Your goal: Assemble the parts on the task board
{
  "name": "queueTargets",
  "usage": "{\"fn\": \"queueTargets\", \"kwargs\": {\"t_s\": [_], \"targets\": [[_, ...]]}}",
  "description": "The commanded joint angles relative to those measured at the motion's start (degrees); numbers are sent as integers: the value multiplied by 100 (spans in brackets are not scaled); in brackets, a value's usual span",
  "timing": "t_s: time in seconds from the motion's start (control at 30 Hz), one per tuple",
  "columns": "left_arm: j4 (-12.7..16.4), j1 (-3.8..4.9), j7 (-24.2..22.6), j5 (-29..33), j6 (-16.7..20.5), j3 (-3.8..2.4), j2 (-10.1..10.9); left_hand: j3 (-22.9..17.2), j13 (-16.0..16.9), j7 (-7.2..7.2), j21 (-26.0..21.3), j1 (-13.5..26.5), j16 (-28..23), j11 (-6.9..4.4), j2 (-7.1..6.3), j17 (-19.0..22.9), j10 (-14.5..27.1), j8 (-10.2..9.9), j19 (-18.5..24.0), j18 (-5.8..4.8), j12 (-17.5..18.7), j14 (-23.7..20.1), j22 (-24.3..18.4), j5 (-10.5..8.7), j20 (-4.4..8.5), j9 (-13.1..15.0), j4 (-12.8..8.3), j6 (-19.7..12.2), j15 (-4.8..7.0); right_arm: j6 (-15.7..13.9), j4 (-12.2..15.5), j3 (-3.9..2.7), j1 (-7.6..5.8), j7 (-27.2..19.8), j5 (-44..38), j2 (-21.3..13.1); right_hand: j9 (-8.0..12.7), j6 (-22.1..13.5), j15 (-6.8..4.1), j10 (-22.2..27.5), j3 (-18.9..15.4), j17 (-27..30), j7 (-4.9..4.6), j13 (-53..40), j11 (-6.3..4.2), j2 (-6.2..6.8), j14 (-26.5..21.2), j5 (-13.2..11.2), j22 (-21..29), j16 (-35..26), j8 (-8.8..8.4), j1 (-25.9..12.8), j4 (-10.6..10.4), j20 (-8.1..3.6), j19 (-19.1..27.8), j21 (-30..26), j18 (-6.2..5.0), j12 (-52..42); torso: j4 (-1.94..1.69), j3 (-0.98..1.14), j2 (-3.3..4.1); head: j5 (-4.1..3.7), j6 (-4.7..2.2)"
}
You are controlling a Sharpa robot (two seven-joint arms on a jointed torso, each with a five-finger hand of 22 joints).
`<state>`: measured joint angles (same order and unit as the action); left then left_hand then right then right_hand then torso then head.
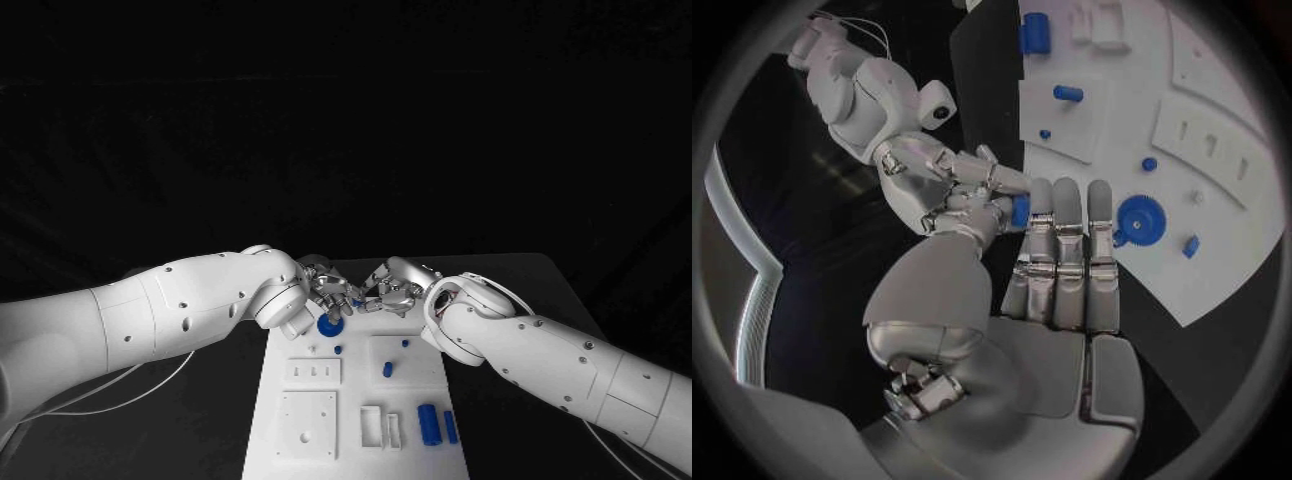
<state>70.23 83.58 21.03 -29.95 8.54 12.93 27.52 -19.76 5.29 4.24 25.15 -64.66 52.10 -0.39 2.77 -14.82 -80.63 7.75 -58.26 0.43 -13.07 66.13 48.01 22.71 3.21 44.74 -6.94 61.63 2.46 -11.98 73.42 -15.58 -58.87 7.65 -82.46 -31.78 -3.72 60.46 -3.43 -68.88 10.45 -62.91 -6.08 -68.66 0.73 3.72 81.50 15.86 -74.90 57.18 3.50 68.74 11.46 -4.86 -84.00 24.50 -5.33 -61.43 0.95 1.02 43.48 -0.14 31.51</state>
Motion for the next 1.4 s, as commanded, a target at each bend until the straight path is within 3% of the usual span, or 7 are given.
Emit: {"fn": "queueTargets", "kwargs": {"t_s": [0.03, 0.17, 0.4, 0.73, 0.97, 1.2, 1.4], "targets": [[9, 0, -92, 91, -36, -5, 16, -316, 38, -252, 47, 82, 62, -30, -31, -49, -100, -33, -16, 24, -42, 74, 78, 79, 52, 782, -289, 338, 10, -19, -13, 1, -1, -129, 42, -49, 14, -569, 9, 69, -450, 50, -24, 59, -21, 123, -36, 16, -143, -46, 12, 84, -135, 65, 7, -194, -138, 48, -7, 1, -3, 0, 6], [5, 1, -51, 54, -1, -4, 72, -343, 89, -286, 109, 129, 142, -72, -84, -116, -193, -38, -79, 29, -89, 146, 159, 250, 92, 843, -321, 440, 53, -20, -27, 2, 0, -198, 66, -165, 48, -1262, -1, 149, -958, 104, -30, 127, -39, 221, -80, 202, -103, -91, -26, 256, -416, 36, 7, -438, -99, 92, -16, 2, 7, 4, 3], [41, 2, 49, -52, -78, -2, 270, -443, 231, -305, 151, 223, 162, -101, -110, -284, -260, -259, -78, 29, -83, 188, 447, 382, 131, 1049, -438, 603, 86, -223, -57, 2, 2, -457, 464, -477, 50, -1252, 60, 240, -1151, 234, -91, 251, 45, 361, -152, 325, -105, -203, -29, 392, -936, 96, -15, -771, -159, 141, -1, 5, 0, 60, 36], [250, 1, 251, -362, -324, 25, 672, -482, 258, -333, 169, 296, 153, -137, -176, -389, -381, -331, -136, 44, -48, 277, 641, 689, 166, 1105, -534, 740, 124, -609, -299, -31, -2, -721, 1269, -781, 39, -995, 72, 438, -1081, 724, -122, 850, 70, 276, -193, 466, 294, -842, -18, 207, -794, 117, -130, -1483, -190, 524, 41, 19, -26, 191, 117], [523, -21, 564, -924, -256, 78, 935, -554, 482, -392, 328, 478, 338, -231, -232, -558, -551, -340, -317, 64, -223, 478, 917, 1020, 261, 1222, -700, 864, 226, -808, -611, -321, -9, -841, 1741, -841, 37, -934, 61, 411, -1067, 701, -115, 897, 59, 251, -152, 535, 331, -858, -16, 212, -755, 106, -176, -1523, -186, 474, 17, 57, -50, 236, 230], [724, -94, 861, -1325, -140, 86, 1008, -620, 900, -448, 523, 590, 590, -330, -291, -762, -569, -357, -491, 61, -687, 666, 1197, 1172, 372, 1153, -779, 990, 337, -995, -942, -418, -83, -1090, 2197, -784, 46, -1164, 75, 565, -1009, 813, -135, 1112, 74, 201, -226, 634, 421, -1077, -23, 172, -602, 121, -111, -1628, -168, 649, 26, 56, -104, 281, 408], [798, -194, 1041, -1579, -108, 88, 976, -666, 1009, -465, 542, 624, 620, -360, -294, -833, -587, -358, -544, 64, -814, 744, 1294, 1204, 401, 1099, -842, 1041, 368, -1201, -1169, -444, -166, -1602, 2809, -673, 63, -1551, 182, 714, -588, 1894, -194, 2704, 118, 140, -503, 688, 2089, -2665, -42, 238, -345, 245, 493, -2094, -7, 1955, 23, 87, -163, 299, 560]]}}
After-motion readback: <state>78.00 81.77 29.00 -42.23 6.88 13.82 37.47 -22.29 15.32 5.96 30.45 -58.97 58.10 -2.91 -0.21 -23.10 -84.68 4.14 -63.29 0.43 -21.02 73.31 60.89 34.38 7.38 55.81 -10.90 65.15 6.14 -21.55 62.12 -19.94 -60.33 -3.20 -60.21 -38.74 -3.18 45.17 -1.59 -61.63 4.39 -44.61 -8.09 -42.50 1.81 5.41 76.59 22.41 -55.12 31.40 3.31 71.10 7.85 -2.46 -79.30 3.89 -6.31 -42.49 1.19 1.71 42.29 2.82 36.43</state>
